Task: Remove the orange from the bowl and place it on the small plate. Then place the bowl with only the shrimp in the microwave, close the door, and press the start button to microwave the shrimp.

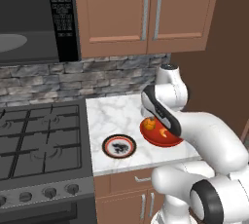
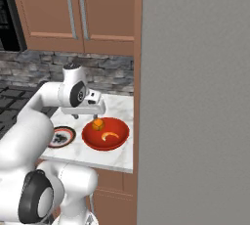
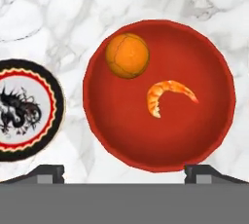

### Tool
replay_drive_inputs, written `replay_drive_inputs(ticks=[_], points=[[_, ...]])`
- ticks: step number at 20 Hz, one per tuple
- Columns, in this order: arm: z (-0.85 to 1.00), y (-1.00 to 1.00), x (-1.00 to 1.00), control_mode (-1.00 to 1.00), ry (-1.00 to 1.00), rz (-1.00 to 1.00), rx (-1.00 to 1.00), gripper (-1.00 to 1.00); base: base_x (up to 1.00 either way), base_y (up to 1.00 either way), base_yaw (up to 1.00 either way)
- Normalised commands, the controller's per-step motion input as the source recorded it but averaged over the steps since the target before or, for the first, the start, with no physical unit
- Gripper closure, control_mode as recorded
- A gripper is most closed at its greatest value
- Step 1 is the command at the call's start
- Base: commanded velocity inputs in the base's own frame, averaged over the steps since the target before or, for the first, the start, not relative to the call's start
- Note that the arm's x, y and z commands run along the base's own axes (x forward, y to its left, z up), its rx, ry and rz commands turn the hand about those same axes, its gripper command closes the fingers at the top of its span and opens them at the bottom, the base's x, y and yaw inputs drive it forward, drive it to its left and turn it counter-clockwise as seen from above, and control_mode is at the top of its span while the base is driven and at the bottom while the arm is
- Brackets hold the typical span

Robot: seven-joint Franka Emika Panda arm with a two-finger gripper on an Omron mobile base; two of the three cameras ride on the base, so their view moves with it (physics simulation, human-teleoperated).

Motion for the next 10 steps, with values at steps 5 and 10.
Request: replay_drive_inputs(ticks=[5,10], points=[[-0.55,0.01,0.50,-1.00,0.09,0.00,0.00,-1.00,0.00,0.00,0.00],[-0.33,0.01,0.45,-1.00,0.10,0.00,0.00,-1.00,0.00,0.00,0.00]])
